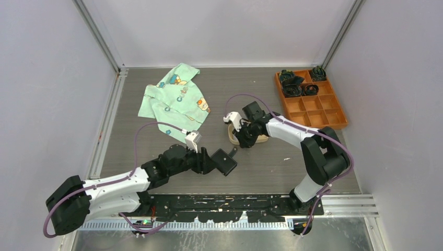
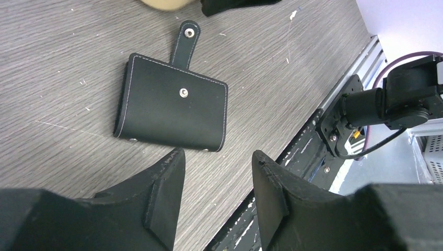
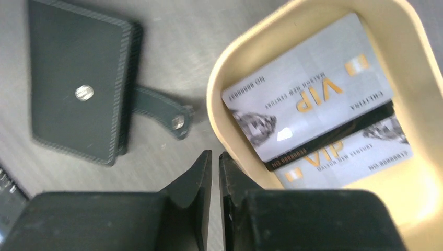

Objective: Put the credit cards into the card holder
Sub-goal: Close the card holder at the center of the board.

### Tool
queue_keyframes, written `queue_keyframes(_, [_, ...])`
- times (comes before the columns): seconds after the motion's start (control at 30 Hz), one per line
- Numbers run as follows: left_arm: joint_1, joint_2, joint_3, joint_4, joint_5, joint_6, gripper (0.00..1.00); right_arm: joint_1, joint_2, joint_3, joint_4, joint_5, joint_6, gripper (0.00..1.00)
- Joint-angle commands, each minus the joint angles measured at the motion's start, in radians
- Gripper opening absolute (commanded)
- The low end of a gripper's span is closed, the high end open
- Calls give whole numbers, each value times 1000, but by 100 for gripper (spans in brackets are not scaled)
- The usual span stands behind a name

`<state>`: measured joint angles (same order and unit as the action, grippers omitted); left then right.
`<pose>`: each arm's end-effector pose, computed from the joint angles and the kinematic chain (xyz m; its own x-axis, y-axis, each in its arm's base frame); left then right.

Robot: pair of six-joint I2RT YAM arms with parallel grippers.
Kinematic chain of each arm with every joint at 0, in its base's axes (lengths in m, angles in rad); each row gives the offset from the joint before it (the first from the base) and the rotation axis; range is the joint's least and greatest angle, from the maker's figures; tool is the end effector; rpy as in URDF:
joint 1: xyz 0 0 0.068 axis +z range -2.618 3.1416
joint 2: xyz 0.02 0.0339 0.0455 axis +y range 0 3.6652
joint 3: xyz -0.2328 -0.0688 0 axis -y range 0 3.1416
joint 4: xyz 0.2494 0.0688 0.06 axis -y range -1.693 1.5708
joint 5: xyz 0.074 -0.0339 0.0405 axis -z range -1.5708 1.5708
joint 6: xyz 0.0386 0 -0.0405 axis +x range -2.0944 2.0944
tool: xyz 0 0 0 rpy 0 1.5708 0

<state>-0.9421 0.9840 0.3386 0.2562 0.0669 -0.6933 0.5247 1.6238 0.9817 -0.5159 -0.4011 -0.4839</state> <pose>0.1335 -0.1880 0.1626 -0.7106 -0.1070 -0.6954 0.5061 0.6090 -0.6108 0.2624 0.1693 0.1443 -0.4241 -0.7404 -0.5215 -0.8971 0.4224 0.1299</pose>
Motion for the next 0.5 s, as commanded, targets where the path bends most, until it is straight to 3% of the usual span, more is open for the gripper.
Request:
queue_keyframes(0.0, [5,-5,-19,35,-23,21,51,4,-6,-10,232,254,176,16])
queue_keyframes(0.13, [7,7,-40,75,-29,12,51,4,-49,-58,336,312,234,19])
queue_keyframes(0.37, [8,50,-49,156,-14,5,50,-28,-63,39,70,-219,211,28])
queue_keyframes(0.47, [11,70,-44,176,-11,3,50,-42,-48,56,16,-299,209,34])
